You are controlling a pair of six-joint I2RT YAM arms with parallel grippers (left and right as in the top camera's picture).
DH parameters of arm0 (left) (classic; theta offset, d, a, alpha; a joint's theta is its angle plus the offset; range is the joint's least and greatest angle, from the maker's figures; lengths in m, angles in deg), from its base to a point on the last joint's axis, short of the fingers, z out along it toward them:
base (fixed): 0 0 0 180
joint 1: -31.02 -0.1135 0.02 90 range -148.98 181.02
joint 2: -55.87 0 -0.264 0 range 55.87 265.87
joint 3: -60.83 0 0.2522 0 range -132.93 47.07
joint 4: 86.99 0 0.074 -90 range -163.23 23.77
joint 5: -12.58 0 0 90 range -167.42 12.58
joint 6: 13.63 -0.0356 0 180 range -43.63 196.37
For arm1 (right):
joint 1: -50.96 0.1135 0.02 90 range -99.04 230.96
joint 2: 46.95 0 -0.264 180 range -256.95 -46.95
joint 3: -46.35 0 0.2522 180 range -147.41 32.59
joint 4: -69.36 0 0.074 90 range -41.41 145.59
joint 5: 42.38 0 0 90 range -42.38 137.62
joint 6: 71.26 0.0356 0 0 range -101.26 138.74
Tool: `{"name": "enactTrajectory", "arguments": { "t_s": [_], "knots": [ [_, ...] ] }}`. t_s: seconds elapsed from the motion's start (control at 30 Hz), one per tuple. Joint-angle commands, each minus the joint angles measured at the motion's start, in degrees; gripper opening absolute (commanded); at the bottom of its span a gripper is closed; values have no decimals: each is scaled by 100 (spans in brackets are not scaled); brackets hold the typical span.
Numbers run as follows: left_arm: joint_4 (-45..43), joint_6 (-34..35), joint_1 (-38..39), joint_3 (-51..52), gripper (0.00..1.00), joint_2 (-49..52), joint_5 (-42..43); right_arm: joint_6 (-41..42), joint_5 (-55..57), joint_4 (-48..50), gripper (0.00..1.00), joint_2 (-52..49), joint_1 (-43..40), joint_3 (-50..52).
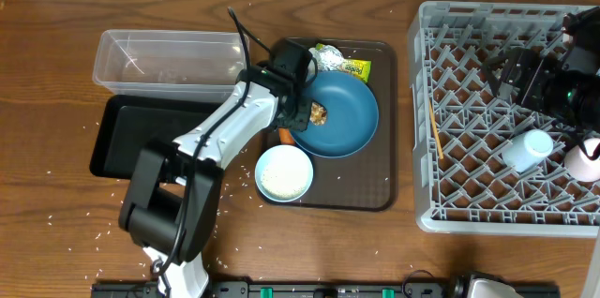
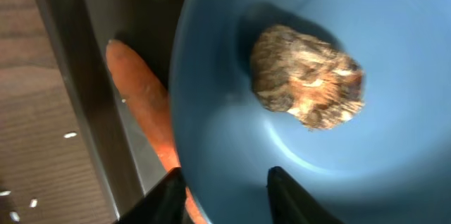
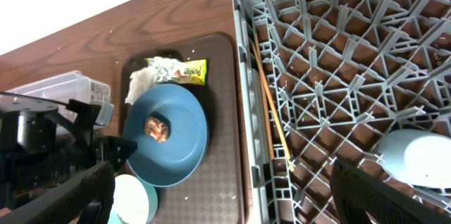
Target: Sort waste into correct bins and load items into the dishwasher rack
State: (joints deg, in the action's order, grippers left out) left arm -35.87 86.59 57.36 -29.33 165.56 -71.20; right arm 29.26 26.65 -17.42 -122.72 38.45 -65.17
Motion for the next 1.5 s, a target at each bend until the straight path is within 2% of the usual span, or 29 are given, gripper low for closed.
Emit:
{"name": "enactTrajectory", "arguments": {
  "t_s": [0.0,0.03,0.2,0.23,0.3,0.4,0.43,0.47,1.03,1.13,1.2,1.47],
  "knots": [
    [-9,-50,-17,22,26,273,188,72,20,-11,92,-44,39,4],
    [-42,-50,-17,22,23,321,284,72,22,-13,92,-44,39,4],
    [-275,-52,-17,22,19,358,494,57,20,-28,92,-44,39,4],
    [-323,-55,-17,22,11,358,494,57,22,-28,92,-42,39,4],
    [-367,-55,-17,22,8,361,494,57,20,-28,92,-42,39,4],
    [-426,-55,-17,22,8,361,494,57,22,-66,92,-42,39,4],
    [-437,-55,-17,22,15,361,492,57,22,-74,92,-44,39,4],
    [-459,-52,-17,22,17,361,494,55,22,-90,92,-42,39,4],
    [-535,-52,83,22,17,584,540,11,166,-116,92,-44,39,4],
    [-533,-52,90,22,17,601,540,11,197,-120,92,-42,39,4],
    [-531,-52,87,-2,7,590,540,13,197,-118,92,-42,39,4],
    [-177,125,72,-437,6,249,866,13,197,-133,92,-42,39,4]
  ]
}}
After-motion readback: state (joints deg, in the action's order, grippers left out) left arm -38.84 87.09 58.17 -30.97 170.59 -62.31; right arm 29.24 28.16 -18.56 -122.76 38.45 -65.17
